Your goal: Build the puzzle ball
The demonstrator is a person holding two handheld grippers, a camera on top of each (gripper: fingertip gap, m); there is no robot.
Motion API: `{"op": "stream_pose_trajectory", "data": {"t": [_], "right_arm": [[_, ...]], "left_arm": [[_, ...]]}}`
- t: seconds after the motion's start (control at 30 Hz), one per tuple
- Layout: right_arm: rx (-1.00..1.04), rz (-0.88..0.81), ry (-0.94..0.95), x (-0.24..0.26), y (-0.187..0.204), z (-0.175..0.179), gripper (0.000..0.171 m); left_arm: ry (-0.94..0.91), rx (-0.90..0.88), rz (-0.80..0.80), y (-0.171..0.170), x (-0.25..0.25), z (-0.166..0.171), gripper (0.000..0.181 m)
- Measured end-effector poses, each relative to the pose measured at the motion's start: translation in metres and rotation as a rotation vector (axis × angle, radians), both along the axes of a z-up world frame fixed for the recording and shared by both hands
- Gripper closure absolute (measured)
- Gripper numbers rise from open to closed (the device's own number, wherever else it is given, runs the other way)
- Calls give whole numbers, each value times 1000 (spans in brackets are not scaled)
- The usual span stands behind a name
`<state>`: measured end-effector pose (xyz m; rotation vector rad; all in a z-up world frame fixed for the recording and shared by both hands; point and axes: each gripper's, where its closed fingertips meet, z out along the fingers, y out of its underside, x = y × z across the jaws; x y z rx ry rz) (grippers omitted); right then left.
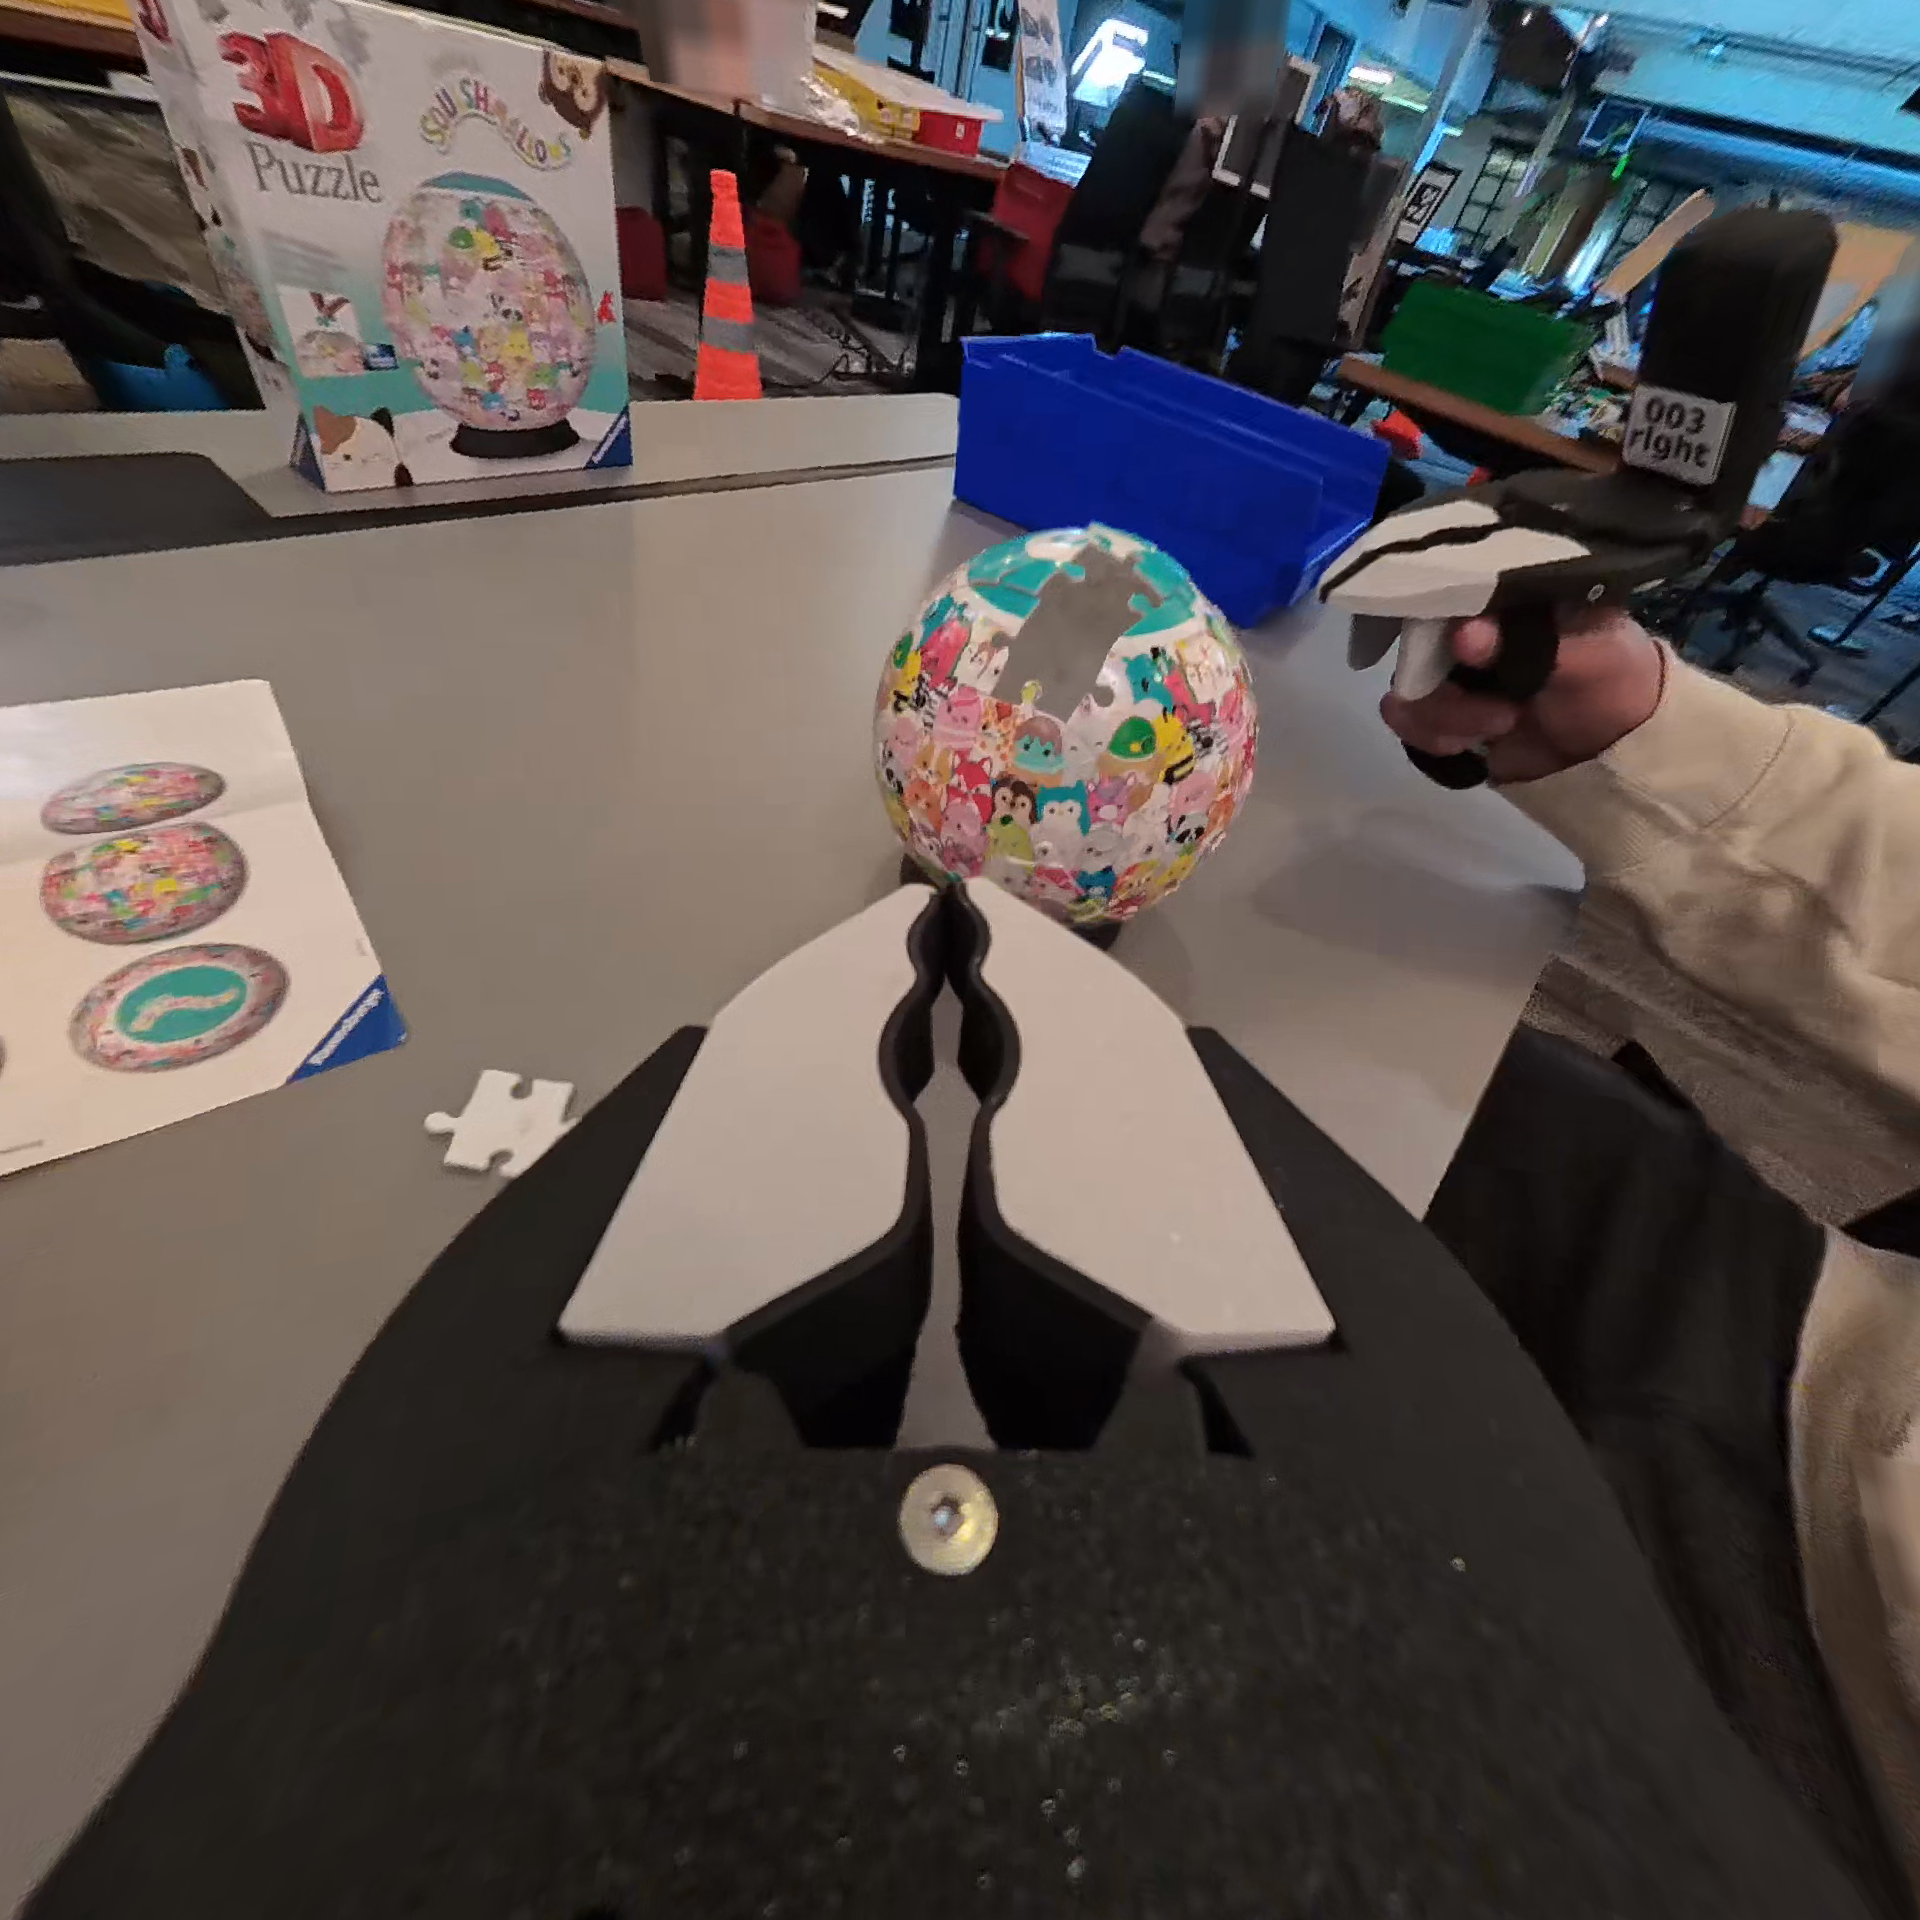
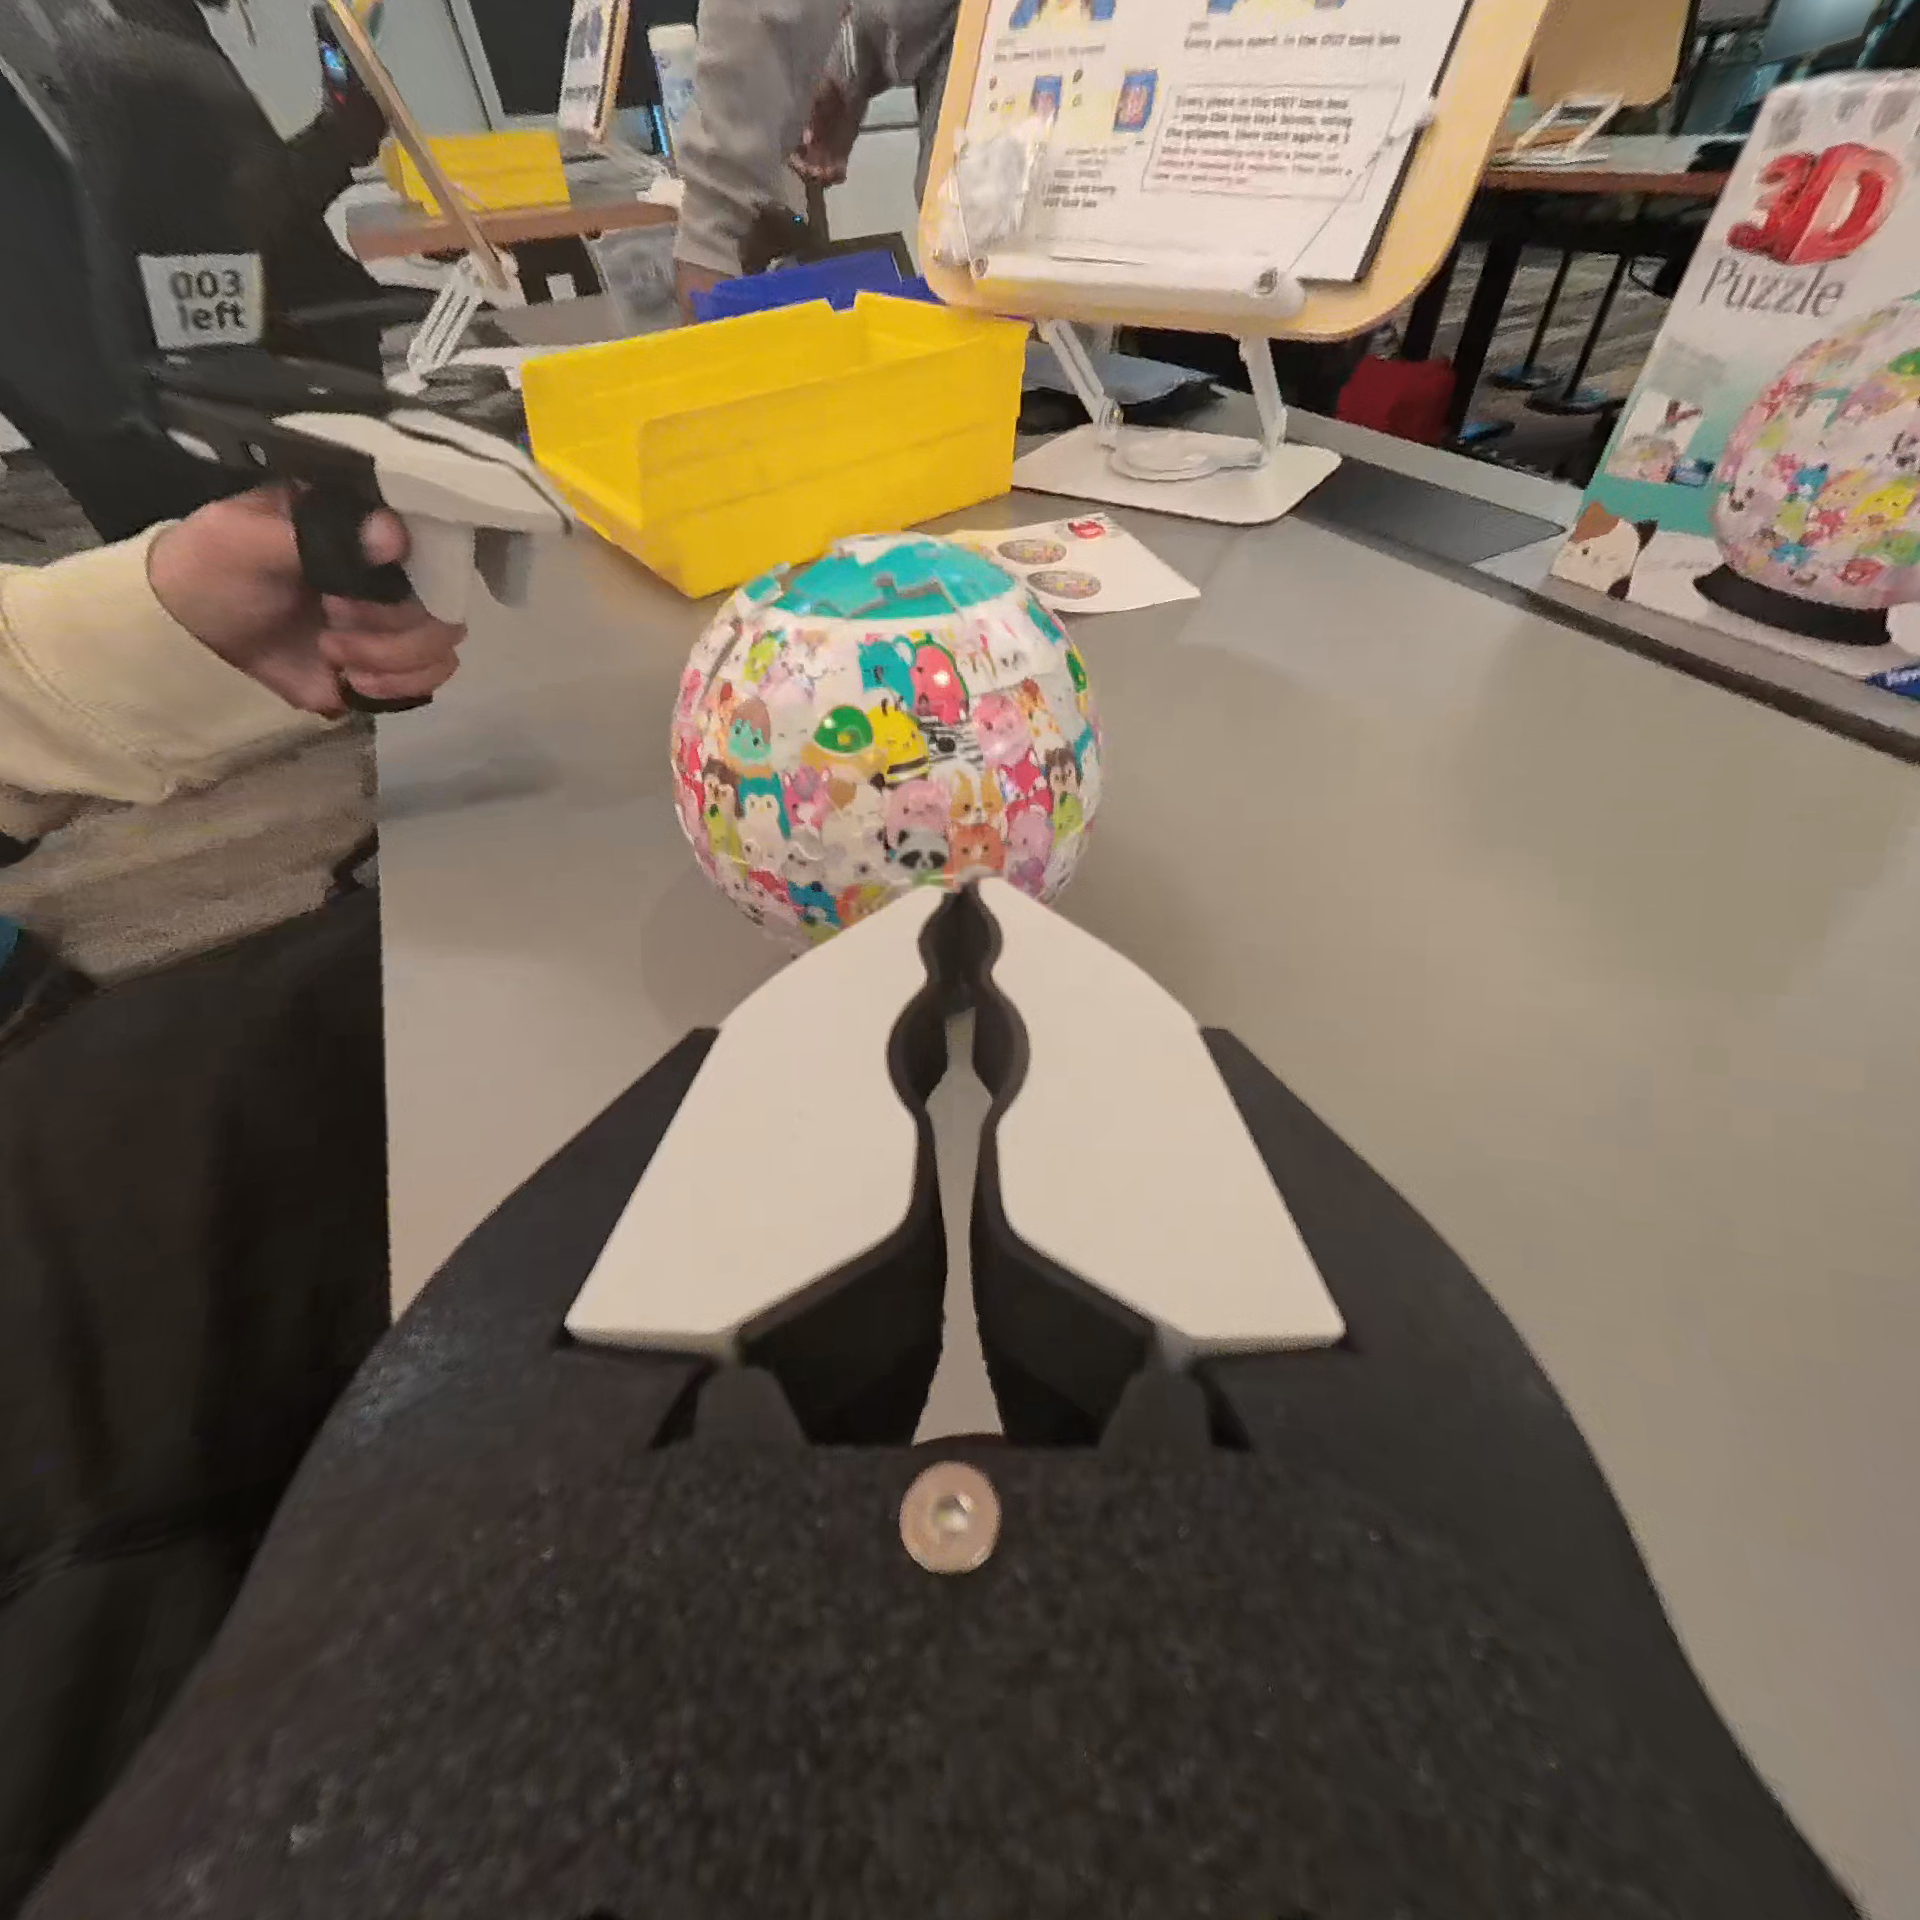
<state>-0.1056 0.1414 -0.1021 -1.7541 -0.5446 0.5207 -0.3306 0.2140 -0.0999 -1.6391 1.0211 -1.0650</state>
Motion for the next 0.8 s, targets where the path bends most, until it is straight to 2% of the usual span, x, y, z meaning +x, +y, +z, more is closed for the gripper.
{"op": "stream_pose_trajectory", "data": {"t": [0.17, 0.3, 0.4, 0.43, 0.5, 0.53, 0.57, 0.63, 0.7, 0.8], "right_arm": [[-55, 20, 29, -15, -5, -12, 171], [-30, 6, -98, -26, -2, -25, 171], [-55, 1, -201, -25, 3, -42, 166], [-63, -9, -180, -22, 8, -44, 157], [-164, -31, -85, -18, 18, -54, 127], [-223, 3, -60, -21, 18, -60, 124], [-239, 53, -64, -26, 17, -64, 117], [-211, 37, -200, -25, 27, -72, 81], [-177, 45, -300, -28, 40, -76, 75], [-263, 194, -267, -50, 46, -85, 59]], "left_arm": [[-30, -11, -14, -13, -6, -2, 181], [43, -4, -36, -19, -7, -8, 181], [33, 46, 40, -7, -9, -4, 181], [28, 46, 63, -1, -9, -4, 181], [-27, -13, 35, 3, 0, -5, 151], [-49, -74, -29, -2, 7, -8, 142], [-37, -134, -115, -9, 15, -15, 136], [85, -212, -223, -16, 28, -40, 104], [114, -229, -284, -19, 46, -47, 95], [114, -182, -305, -11, 78, -43, 89]]}}
